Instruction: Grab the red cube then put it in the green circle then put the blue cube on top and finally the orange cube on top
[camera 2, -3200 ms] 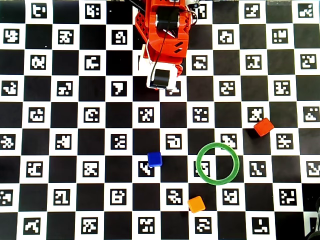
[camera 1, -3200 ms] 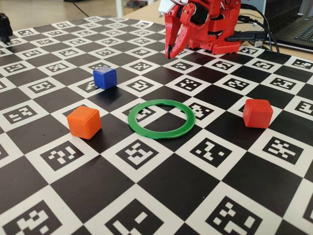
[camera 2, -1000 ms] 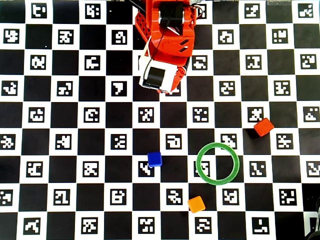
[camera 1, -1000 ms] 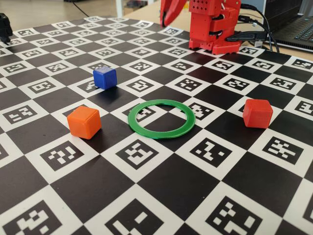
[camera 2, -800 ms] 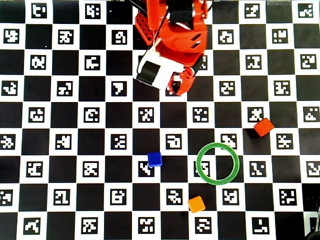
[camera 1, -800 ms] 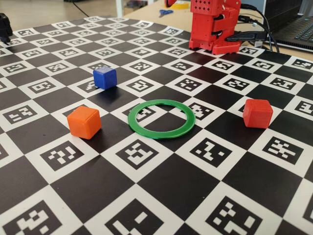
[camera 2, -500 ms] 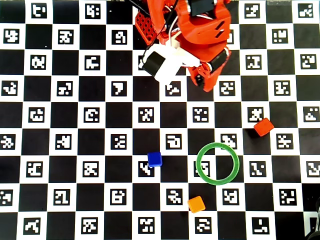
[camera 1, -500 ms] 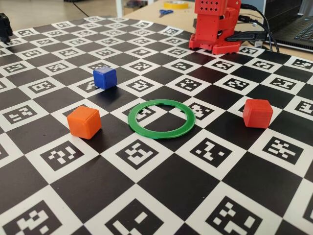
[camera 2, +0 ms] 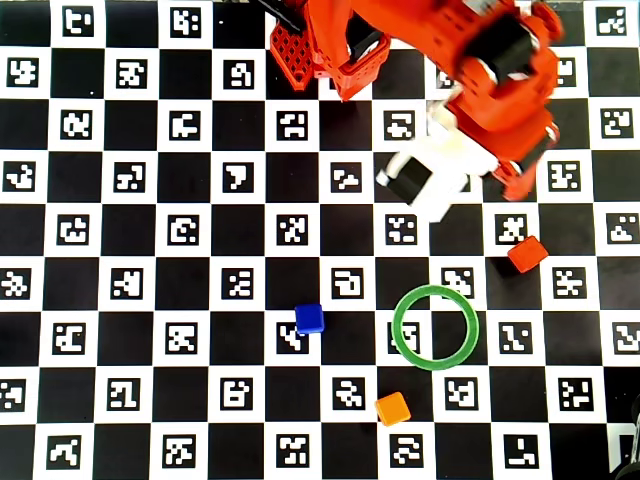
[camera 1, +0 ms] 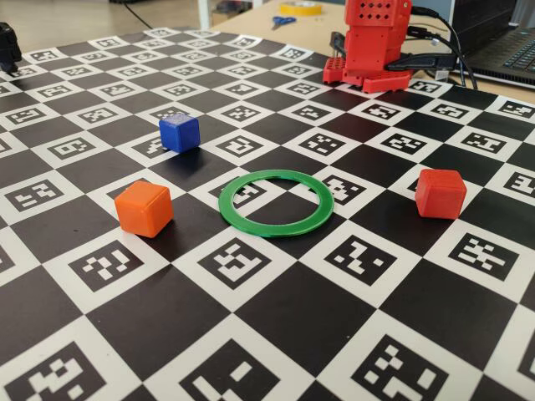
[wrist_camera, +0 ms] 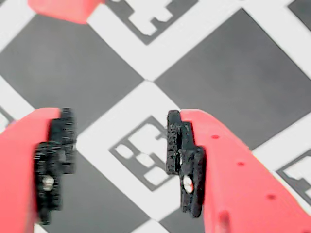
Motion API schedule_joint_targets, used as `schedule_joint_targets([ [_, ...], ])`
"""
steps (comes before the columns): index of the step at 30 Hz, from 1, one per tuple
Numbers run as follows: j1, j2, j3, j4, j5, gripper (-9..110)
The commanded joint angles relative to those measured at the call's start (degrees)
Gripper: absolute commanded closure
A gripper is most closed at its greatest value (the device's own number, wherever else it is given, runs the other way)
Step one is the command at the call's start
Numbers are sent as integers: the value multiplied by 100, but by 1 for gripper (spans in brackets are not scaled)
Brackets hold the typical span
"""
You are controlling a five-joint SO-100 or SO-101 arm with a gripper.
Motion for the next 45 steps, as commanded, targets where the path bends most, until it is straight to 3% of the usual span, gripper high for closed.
schedule_joint_targets([
  [1,-62,-360,-835,-185,246,79],
  [25,-413,-2558,-1116,-1063,1028,63],
  [45,-492,-3419,-809,-1784,1046,62],
])
